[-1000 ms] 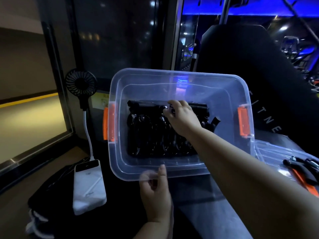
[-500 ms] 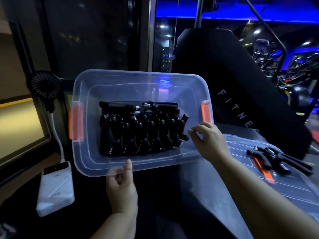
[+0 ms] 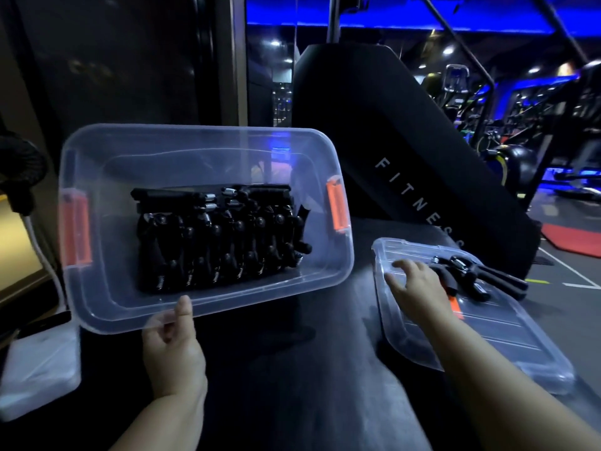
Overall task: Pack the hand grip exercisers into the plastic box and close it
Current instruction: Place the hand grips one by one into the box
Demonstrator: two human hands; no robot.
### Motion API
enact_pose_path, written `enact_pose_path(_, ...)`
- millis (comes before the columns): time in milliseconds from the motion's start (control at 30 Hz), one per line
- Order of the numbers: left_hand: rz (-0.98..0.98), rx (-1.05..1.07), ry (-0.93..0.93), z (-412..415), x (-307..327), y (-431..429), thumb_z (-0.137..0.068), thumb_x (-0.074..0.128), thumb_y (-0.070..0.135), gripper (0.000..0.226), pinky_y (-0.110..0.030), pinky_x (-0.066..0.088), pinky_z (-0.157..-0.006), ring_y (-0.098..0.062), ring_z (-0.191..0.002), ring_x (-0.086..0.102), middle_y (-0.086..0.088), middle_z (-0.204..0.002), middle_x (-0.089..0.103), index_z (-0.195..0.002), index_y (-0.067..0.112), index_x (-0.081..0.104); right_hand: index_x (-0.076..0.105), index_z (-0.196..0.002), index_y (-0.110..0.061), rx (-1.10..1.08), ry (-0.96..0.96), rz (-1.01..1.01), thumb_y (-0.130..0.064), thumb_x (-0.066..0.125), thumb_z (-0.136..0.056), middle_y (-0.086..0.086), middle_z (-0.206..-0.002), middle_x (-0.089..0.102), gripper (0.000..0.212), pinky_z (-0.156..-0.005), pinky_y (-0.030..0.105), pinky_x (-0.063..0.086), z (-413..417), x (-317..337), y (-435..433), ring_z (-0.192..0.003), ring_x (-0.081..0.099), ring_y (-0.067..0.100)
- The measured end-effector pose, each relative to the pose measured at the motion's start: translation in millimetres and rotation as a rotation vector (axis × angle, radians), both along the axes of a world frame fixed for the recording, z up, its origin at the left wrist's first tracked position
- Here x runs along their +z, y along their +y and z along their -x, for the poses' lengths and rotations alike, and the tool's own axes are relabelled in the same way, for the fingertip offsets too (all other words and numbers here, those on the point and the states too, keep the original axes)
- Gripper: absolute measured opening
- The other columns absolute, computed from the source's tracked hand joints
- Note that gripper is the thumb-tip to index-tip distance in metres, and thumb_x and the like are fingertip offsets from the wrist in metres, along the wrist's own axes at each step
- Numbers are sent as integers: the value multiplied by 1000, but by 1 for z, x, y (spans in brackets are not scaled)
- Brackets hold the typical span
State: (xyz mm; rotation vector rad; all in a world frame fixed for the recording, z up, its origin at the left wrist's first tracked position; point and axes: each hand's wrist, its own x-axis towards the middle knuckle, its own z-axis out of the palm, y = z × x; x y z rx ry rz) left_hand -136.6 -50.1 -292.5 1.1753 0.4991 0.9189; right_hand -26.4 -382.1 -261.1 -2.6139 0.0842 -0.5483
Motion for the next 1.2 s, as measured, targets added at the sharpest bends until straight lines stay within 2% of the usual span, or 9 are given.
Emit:
enact_pose_path(133, -3, -9, -8, -1, -2, 2, -61, 60, 73, 45, -26, 34, -62, -11, -62, 41, 4, -72, 46, -76, 33, 50, 47, -136, -26, -119, 158, 111, -47, 47, -94, 2, -145, 41, 48, -106, 40, 30, -1, -13, -27, -137, 29, 24)
enact_pose_path(267, 5, -3, -18, -2, -3, 1, -82, 63, 55, 26, -26, 37, -65, -10, -63, 44, 3, -74, 49, -78, 33, 49, 41, -140, -27, -243, 226, 170, -52, 46, -92, 4, -151, 31, 54, -110, 44, 25, -4, -15, -54, -140, 20, 25)
enact_pose_path(400, 3, 18, -52, -4, -1, -3, -89, 61, 43, 20, -24, 36, -62, -7, -61, 44, 4, -73, 49, -79, 32, 47, 32, -146, -25, -329, 308, 128, -57, 43, -90, 9, -158, 15, 65, -115, 50, 17, -9, -19, -71, -146, 8, 28)
enact_pose_path(533, -5, 14, -55, -5, 0, -4, -90, 58, 44, 21, -20, 37, -54, -4, -57, 43, 5, -71, 48, -79, 31, 46, 26, -148, -29, -340, 337, 99, -61, 43, -89, 8, -160, 10, 69, -114, 53, 15, -13, -16, -75, -147, 4, 28)
enact_pose_path(633, -20, 12, -49, -5, 0, -3, -91, 57, 44, 23, -10, 36, -43, 3, -44, 43, 4, -69, 46, -78, 28, 46, 27, -146, -28, -371, 334, 107, -63, 43, -89, 9, -159, 10, 69, -112, 54, 19, -17, -15, -77, -145, 8, 31)
enact_pose_path(700, -26, 19, -51, -4, 1, -4, -92, 56, 42, 23, -7, 35, -42, 4, -43, 43, 5, -68, 46, -77, 28, 46, 29, -144, -26, -406, 307, 93, -65, 44, -87, 11, -157, 13, 71, -109, 53, 22, -21, -12, -79, -143, 12, 33)
enact_pose_path(933, -38, 19, -54, -5, 2, -6, -93, 55, 43, 23, -8, 34, -44, 3, -44, 43, 5, -67, 46, -78, 28, 47, 25, -147, -30, -464, 334, 58, -73, 43, -81, 16, -156, 12, 80, -109, 51, 21, -34, -6, -90, -143, 12, 33)
enact_pose_path(1067, -59, 10, -64, -6, 2, -4, -93, 54, 44, 27, -9, 33, -42, 1, -43, 43, 12, -56, 49, -75, 25, 46, 33, -143, -23, -487, 389, 61, -71, 41, -83, 20, -145, 32, 77, -106, 49, 26, -40, -6, -89, -134, 28, 36)
enact_pose_path(1200, -72, 1, -92, -8, 2, -3, -95, 52, 40, 29, -10, 30, -40, 0, -42, 42, 15, -46, 50, -73, 24, 44, 39, -139, -18, -511, 377, 57, -69, 41, -85, 21, -142, 35, 74, -106, 49, 27, -42, -8, -85, -132, 29, 36)
